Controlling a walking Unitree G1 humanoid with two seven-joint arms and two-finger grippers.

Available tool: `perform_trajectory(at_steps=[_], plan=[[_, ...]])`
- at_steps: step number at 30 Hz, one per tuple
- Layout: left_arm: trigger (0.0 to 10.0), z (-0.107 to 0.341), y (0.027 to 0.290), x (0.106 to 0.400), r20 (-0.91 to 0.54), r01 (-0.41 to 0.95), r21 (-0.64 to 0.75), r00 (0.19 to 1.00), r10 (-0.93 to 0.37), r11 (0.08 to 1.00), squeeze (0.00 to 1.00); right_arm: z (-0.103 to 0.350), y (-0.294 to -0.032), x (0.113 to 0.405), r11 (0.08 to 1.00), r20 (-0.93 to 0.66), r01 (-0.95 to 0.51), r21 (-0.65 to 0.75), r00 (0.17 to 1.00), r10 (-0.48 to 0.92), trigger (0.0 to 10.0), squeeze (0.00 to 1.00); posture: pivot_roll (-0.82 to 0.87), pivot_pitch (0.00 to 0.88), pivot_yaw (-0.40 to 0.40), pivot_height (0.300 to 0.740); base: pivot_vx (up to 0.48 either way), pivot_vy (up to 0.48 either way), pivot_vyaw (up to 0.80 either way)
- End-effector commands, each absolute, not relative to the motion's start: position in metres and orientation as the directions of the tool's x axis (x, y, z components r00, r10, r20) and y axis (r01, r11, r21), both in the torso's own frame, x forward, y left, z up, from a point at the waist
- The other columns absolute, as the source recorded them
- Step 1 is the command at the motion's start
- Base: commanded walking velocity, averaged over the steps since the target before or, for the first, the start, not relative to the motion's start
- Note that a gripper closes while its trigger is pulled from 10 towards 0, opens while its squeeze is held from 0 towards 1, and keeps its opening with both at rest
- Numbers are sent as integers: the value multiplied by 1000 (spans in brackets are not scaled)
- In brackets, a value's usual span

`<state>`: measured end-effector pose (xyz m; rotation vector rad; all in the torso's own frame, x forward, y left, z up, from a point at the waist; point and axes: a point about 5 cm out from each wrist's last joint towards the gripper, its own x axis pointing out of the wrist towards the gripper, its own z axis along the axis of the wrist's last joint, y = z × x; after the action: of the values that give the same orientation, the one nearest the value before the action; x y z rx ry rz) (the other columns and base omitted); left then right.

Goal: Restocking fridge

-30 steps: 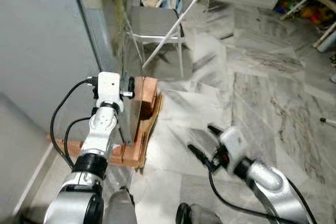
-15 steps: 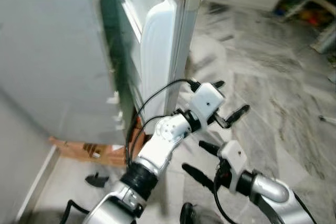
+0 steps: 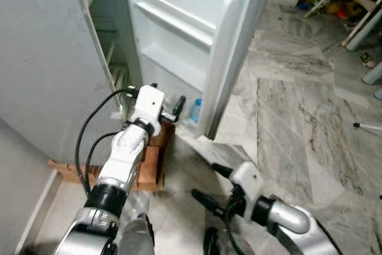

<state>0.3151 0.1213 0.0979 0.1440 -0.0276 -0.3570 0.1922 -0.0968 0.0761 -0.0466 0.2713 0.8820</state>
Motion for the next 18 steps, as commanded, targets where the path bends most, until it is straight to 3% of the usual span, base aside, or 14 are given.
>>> perform_trajectory(at_steps=[1, 7, 12, 18], plan=[[10000, 97, 124, 311, 4, 321, 143, 946, -325, 936, 0, 81, -91, 198, 665, -244, -746, 37, 638, 730, 10000, 0, 47, 101, -46, 740, 255, -405, -800], [10000, 85, 147, 293, -17, 234, 156, 972, -234, 960, 0, 93, -87, 213, 714, -194, -701, -3, 700, 687, 10000, 0, 66, 111, -47, 740, 276, -391, -700], [10000, 83, 160, 282, -39, 167, 176, 986, -163, 970, 0, 104, -92, 221, 728, -165, -685, -33, 722, 672, 10000, 0, 82, 127, -46, 740, 325, -348, 0], [10000, 89, 159, 276, -25, 145, 218, 989, -143, 965, 0, 111, -128, 234, 781, -133, -617, -98, 786, 604, 10000, 0, 87, 147, -46, 740, 397, -192, 0]])
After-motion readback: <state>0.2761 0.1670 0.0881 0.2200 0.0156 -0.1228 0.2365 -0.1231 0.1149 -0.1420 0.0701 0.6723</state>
